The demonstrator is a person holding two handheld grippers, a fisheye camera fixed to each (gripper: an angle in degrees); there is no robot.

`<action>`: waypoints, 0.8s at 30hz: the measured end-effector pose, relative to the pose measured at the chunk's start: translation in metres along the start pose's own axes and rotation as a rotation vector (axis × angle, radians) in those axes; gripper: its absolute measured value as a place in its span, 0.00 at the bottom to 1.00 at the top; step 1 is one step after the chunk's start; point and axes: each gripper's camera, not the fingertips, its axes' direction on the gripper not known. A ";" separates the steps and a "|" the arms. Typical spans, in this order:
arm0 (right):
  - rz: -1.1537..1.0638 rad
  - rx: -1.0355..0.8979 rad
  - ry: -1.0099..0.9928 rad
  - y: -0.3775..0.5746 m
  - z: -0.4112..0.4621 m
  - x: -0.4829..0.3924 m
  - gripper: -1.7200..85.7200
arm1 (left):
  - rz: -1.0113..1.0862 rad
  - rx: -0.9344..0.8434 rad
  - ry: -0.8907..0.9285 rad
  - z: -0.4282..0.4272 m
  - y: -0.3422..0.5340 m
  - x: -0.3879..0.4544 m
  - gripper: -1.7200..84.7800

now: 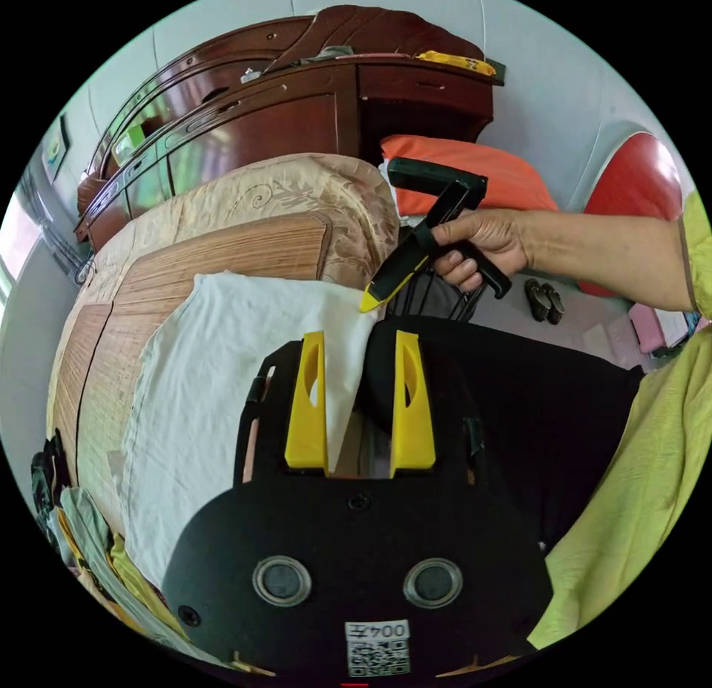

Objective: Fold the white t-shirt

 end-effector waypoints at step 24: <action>0.073 -0.106 -0.182 -0.201 -0.028 0.003 0.18 | -0.410 0.115 -0.286 -0.053 -0.030 -0.007 0.04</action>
